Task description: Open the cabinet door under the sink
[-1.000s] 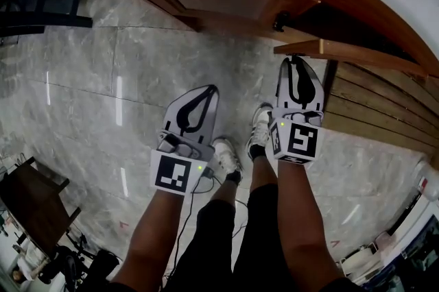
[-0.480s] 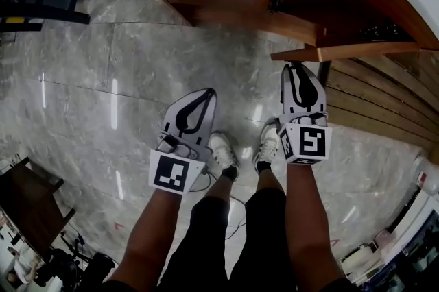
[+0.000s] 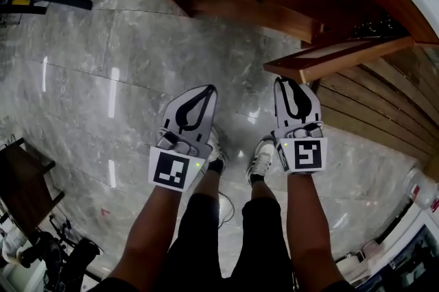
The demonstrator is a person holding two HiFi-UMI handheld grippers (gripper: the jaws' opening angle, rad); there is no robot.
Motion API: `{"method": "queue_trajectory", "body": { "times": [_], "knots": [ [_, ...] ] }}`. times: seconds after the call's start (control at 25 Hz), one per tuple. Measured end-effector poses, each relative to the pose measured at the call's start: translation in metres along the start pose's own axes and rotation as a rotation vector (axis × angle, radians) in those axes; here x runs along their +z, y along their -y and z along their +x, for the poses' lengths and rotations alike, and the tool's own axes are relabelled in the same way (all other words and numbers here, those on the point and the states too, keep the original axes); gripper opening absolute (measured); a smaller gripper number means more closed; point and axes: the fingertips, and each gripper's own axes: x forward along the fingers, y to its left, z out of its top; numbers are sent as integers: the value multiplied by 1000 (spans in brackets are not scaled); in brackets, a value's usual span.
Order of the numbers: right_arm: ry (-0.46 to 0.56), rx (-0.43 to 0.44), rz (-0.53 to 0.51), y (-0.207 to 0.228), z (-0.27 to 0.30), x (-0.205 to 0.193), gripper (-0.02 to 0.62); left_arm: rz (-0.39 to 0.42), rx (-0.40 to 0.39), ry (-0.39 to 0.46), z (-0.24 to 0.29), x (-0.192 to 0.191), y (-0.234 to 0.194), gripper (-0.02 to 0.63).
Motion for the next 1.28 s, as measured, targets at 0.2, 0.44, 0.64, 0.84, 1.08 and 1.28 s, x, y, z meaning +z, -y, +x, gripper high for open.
{"method": "queue_trajectory", "body": {
  "times": [0.2, 0.44, 0.64, 0.84, 1.08, 1.28],
  "knots": [
    [13, 71, -34, -1, -28, -9, 91, -3, 31, -2, 0, -7, 25, 23],
    [45, 135, -9, 5, -60, -13, 91, -9, 63, -3, -4, -16, 52, 23],
    [52, 192, -43, 14, -90, -23, 91, -6, 58, -10, -5, -19, 79, 23],
    [53, 235, -75, 26, -113, -32, 92, -1, 45, -4, 2, -15, 104, 23],
    [51, 252, -108, 44, -139, -41, 92, 18, 25, -3, 9, -7, 120, 23],
    [4, 245, -207, 60, -158, -55, 92, 24, 13, 6, 17, -2, 132, 23]
  ]
}}
